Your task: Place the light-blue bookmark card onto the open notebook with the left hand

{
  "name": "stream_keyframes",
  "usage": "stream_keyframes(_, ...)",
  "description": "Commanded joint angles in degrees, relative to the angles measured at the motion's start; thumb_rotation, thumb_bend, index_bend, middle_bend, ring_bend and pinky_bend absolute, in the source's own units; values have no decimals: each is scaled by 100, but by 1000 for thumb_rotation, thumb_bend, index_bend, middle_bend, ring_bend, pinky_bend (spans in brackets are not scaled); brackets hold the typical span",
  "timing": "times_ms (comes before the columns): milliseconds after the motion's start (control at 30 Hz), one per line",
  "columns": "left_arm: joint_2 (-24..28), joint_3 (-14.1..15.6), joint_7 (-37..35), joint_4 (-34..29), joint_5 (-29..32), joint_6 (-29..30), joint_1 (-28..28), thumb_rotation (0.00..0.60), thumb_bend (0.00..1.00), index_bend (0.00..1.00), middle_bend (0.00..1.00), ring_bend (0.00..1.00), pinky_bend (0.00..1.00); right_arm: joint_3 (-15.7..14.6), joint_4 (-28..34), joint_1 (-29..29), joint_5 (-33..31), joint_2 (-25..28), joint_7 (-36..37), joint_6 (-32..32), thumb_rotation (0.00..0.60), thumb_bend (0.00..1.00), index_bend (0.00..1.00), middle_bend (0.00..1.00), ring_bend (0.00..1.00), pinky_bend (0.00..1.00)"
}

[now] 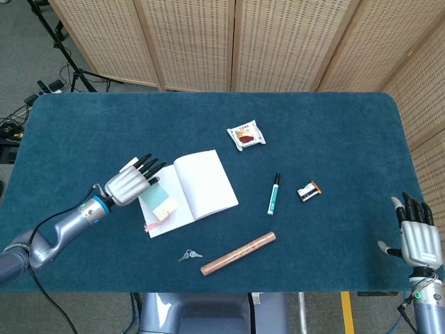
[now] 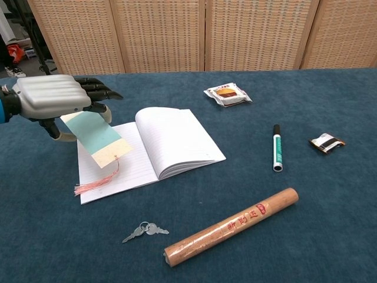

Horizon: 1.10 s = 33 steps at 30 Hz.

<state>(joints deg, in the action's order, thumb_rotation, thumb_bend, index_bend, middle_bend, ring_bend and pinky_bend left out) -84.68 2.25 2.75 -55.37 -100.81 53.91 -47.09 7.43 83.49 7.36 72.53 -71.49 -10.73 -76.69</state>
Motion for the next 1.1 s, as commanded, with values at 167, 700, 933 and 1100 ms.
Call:
stream_keyframes(167, -397, 143, -513, 394, -307, 284, -282, 600, 263, 390, 0, 0, 0, 41, -89, 32, -132, -40, -30, 88, 600, 156, 69, 0, 0, 4)
stream_keyframes(700, -205, 39, -342, -391, -262, 324, -603, 600, 260, 390, 0, 0, 0, 10, -151, 77, -146, -72, -19, 181, 600, 156, 69, 0, 0, 3)
stream_keyframes(933, -209, 296, -641, -145, -344, 320, -567, 600, 259, 389, 0, 0, 0, 3, -170, 88, -159, -91, -51, 195, 600, 156, 69, 0, 0, 4)
stream_keyframes(1100, -252, 463, -884, 206, -458, 478, -522, 600, 256, 390, 0, 0, 0, -6, -188, 109, -183, -127, -124, 222, 600, 156, 69, 0, 0, 3)
